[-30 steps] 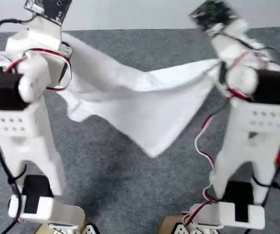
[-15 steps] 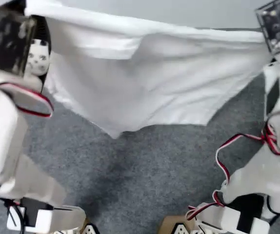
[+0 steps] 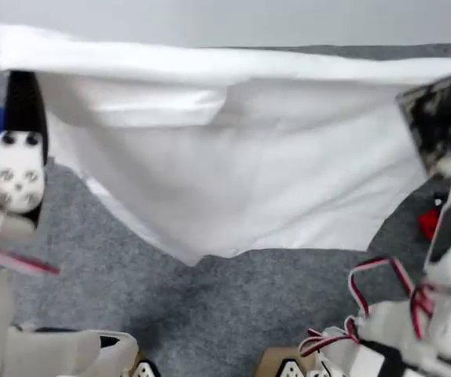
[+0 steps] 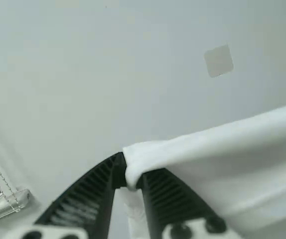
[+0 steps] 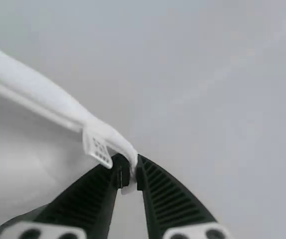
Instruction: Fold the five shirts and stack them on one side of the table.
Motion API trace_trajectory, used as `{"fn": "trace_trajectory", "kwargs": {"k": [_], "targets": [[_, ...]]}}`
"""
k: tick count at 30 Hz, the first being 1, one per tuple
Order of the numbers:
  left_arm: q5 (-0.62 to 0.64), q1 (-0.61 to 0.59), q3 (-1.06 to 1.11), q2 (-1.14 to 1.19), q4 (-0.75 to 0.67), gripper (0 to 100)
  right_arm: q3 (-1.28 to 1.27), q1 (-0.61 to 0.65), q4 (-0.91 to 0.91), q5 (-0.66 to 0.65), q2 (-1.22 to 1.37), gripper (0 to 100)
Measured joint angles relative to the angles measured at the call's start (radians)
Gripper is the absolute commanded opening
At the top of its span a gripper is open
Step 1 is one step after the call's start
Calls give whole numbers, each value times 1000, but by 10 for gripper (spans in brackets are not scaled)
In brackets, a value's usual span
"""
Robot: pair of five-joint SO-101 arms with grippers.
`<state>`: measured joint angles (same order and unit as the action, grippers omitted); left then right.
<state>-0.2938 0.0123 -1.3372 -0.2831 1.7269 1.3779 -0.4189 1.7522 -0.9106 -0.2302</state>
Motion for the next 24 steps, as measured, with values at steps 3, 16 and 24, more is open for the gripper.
{"fn": "trace_trajectory", "kwargs": {"k": [3,16,24], "targets": [[0,0,-2,-44,2,3,-49,0,0,-29,-68,10],[0,0,399,-368,8,3,-641,-2,2,-103,-506,10],[0,0,936,-651,8,3,-936,-2,2,-166,-684,10]]}}
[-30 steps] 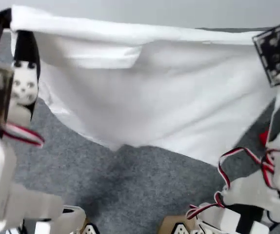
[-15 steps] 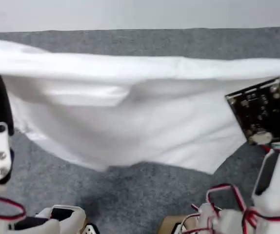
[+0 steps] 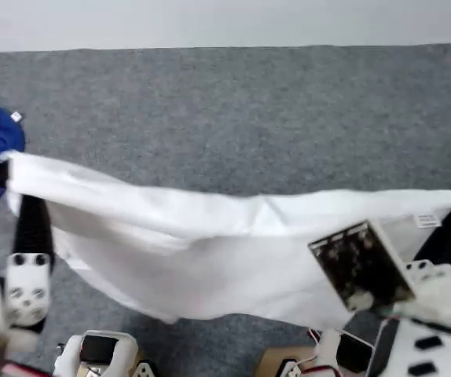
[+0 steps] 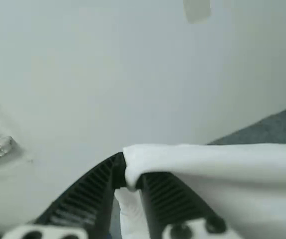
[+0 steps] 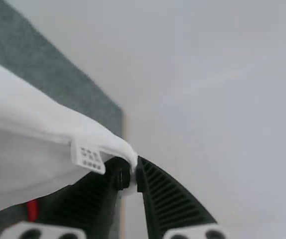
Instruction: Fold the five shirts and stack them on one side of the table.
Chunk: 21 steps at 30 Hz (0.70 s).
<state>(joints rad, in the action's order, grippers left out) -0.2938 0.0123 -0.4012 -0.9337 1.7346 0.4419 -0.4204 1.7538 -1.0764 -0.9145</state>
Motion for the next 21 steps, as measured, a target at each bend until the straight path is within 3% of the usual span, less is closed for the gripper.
{"fn": "trace_trajectory", "kwargs": {"k": [4,8,14,21], "targets": [[0,0,282,-58,-17,3,-149,0,-12,2,0,10],[0,-43,539,-71,-140,3,-374,17,-137,44,2,10],[0,-124,899,-61,-517,3,-738,98,-419,103,15,10],[0,-110,1261,-54,-1023,3,-1111,149,-799,110,14,10]]}}
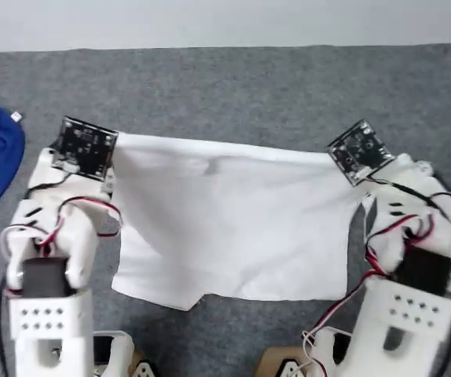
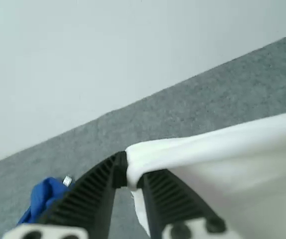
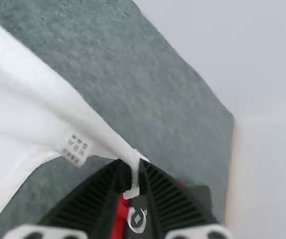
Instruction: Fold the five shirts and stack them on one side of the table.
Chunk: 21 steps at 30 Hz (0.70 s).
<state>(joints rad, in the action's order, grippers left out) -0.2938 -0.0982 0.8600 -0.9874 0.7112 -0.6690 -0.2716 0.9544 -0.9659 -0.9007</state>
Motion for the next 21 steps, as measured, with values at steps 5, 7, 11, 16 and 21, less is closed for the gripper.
{"fn": "trace_trajectory", "kwargs": {"k": [5,7,11,16,21], "targets": [[0,3,150,133,-301,3,-209,20,-212,0,0,10],[2,3,150,218,-388,3,-256,29,-279,0,2,10],[3,3,94,405,-479,3,-264,32,-387,0,81,10],[3,14,-92,634,-509,3,-192,34,-466,0,276,10],[3,37,-279,858,-511,3,5,34,-506,0,525,10]]}}
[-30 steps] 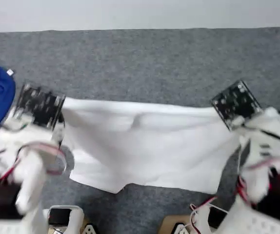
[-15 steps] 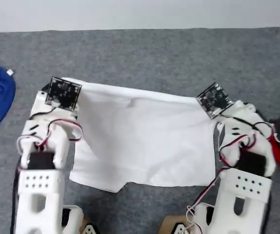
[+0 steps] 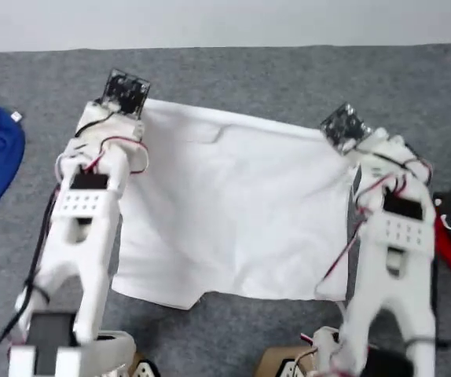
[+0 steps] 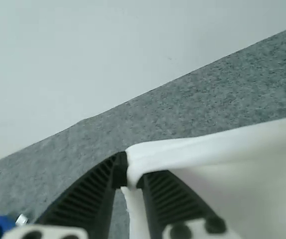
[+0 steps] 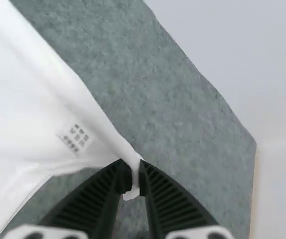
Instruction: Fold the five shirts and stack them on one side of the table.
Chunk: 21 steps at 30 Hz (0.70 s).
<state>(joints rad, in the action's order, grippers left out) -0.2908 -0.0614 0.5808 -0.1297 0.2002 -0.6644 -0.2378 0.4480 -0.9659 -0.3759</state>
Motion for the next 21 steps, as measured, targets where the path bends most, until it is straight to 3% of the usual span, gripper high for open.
{"fn": "trace_trajectory", "kwargs": {"k": [12,21], "targets": [[0,49,-390,506,0,3,526,-2,0,0,560,10],[0,58,-644,781,-2,3,746,-2,0,0,832,10]]}}
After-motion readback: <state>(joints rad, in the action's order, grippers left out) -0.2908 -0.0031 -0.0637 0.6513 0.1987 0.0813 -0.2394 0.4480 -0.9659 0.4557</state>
